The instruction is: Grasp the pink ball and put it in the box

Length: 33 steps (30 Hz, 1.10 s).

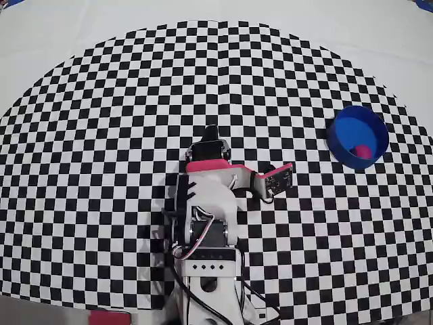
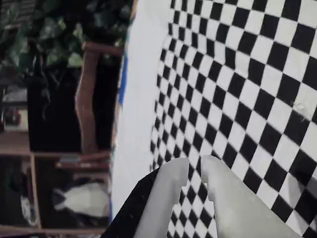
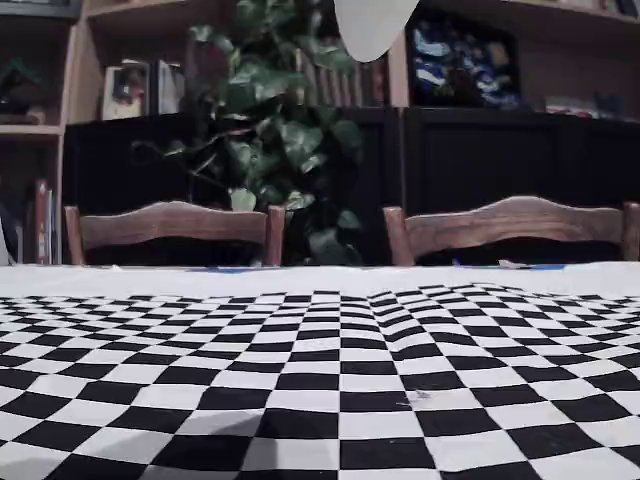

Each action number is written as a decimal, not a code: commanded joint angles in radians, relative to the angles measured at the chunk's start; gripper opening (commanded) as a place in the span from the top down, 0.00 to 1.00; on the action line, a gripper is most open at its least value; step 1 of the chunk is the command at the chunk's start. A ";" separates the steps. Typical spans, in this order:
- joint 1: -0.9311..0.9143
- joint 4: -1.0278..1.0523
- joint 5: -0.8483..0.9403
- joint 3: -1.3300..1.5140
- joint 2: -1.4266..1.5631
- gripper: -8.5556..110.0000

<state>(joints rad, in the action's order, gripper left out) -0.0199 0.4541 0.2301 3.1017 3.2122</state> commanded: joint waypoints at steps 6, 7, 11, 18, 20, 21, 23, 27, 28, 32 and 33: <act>0.009 0.123 -0.009 0.008 0.040 0.93; 0.009 0.143 -0.009 0.008 0.040 0.93; 0.009 0.221 -0.017 0.009 0.040 0.93; 0.003 0.359 -0.046 0.009 0.040 0.93; 0.002 0.362 -0.051 0.009 0.040 0.93; 0.003 0.362 -0.051 0.009 0.040 0.93; 0.008 0.362 -0.051 0.009 0.040 0.93; 0.009 0.364 -0.041 0.009 0.040 0.92; 0.012 0.364 -0.040 0.009 0.040 0.92; 0.005 0.364 -0.048 0.009 0.040 0.92; 0.005 0.364 -0.048 0.009 0.040 0.92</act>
<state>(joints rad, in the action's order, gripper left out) -0.0184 0.8130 0.1871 3.1048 3.2352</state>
